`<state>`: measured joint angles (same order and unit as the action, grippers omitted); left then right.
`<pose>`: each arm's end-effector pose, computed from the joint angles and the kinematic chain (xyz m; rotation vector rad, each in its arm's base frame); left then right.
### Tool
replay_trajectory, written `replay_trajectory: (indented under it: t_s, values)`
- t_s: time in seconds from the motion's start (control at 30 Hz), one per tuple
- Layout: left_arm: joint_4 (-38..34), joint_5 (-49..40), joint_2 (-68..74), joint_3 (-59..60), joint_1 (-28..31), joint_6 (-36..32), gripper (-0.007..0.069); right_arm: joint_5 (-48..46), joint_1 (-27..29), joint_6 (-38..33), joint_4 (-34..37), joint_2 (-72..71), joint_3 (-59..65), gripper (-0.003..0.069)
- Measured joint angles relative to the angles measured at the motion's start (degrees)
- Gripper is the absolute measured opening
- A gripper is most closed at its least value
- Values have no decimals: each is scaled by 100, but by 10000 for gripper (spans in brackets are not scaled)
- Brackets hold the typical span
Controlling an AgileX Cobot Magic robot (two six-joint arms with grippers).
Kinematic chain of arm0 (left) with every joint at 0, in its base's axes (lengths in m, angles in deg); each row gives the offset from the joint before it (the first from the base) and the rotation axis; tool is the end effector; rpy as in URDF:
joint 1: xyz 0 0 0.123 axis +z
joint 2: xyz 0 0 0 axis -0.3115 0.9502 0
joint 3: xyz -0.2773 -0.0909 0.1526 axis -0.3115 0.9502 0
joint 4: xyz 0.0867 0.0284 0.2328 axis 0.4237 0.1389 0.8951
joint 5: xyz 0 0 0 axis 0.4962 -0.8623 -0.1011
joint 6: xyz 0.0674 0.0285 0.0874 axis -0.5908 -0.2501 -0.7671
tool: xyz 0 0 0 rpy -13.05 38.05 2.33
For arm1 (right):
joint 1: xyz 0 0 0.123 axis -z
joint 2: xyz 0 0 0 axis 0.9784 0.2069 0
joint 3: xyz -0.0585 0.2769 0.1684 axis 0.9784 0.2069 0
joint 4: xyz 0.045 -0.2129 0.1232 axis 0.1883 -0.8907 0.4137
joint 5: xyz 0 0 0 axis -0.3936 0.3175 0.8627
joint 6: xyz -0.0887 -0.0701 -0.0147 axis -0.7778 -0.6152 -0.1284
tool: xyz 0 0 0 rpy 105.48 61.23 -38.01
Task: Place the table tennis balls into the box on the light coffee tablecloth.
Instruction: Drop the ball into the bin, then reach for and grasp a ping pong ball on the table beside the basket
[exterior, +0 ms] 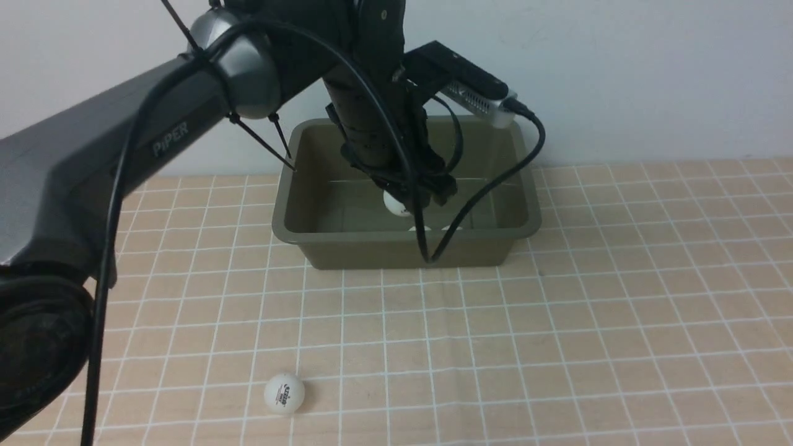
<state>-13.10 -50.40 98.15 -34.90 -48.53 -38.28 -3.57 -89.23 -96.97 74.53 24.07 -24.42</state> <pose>0.4241 -0.2487 0.3112 0.9961 2.4966 -0.0938 0.0996 0.0258 0.4316 -0.4202 2.3787 0.0913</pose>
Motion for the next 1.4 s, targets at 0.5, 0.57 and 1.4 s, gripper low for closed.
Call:
replay_trajectory:
  t_s: [0.5, 0.57, 1.4]
  values:
    - [-292, 913, 694, 0, 759, 409, 315, 0, 0, 0, 0, 0, 0, -19]
    - [-298, 913, 712, 0, 770, 395, 341, 0, 0, 0, 0, 0, 0, -19]
    - [205, -669, -882, 0, 783, 551, 386, 0, 0, 0, 0, 0, 0, -19]
